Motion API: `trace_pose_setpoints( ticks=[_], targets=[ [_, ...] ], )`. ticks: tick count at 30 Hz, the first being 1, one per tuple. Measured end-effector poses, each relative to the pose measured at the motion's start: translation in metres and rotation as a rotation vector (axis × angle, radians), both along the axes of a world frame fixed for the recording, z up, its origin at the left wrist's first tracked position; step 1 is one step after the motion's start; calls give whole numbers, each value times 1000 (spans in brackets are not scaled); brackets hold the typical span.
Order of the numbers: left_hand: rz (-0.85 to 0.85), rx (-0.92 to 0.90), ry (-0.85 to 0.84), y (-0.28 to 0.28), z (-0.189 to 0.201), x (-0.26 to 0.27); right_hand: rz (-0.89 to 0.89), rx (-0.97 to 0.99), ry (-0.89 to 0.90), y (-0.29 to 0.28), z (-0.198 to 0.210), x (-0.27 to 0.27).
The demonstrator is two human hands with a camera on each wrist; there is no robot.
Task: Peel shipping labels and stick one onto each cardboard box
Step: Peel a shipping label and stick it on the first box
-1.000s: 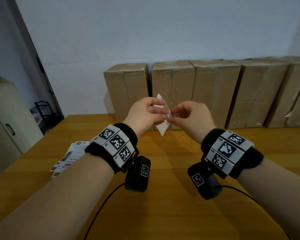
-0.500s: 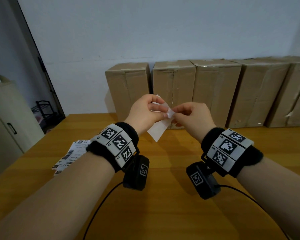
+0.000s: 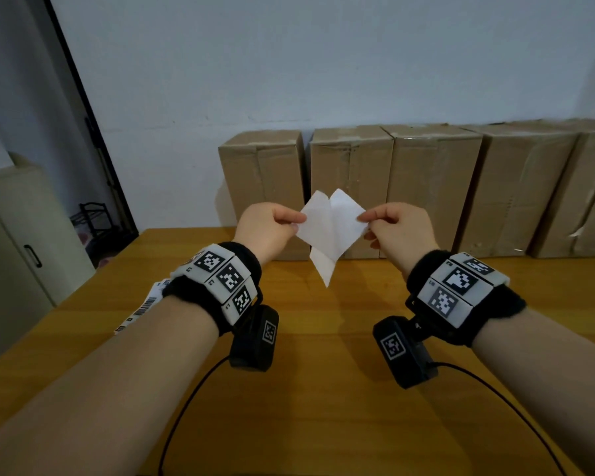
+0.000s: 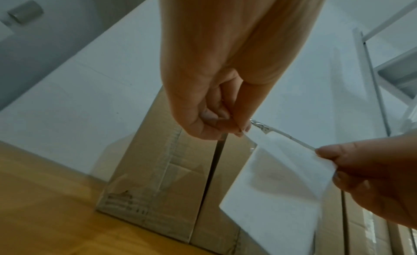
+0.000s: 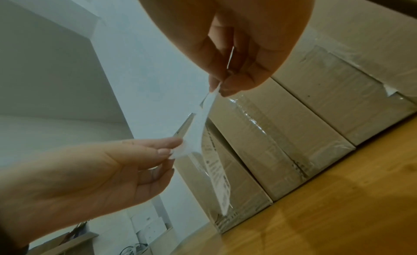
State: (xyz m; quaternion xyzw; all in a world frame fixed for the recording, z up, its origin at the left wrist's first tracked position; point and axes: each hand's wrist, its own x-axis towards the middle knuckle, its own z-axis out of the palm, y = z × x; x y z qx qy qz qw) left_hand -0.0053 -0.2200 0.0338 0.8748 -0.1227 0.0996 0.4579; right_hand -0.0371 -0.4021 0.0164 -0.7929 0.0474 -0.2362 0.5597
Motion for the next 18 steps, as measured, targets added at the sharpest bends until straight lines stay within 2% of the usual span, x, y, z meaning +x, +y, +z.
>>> trace_pose_setpoints(
  ticks=[8,12,14,18],
  targets=[
    [134,48,121,22,-6,9,-76,52,12,-9,1,-1],
    [210,80,183,33,-9,10,-94,-15,-1,-6,2,-3],
    [253,145,179,39,-8,8,-91,-55,-6,-2,4,-4],
    [311,164,170,59,-7,10,-50,-122,-29,9,8,-3]
  ],
)
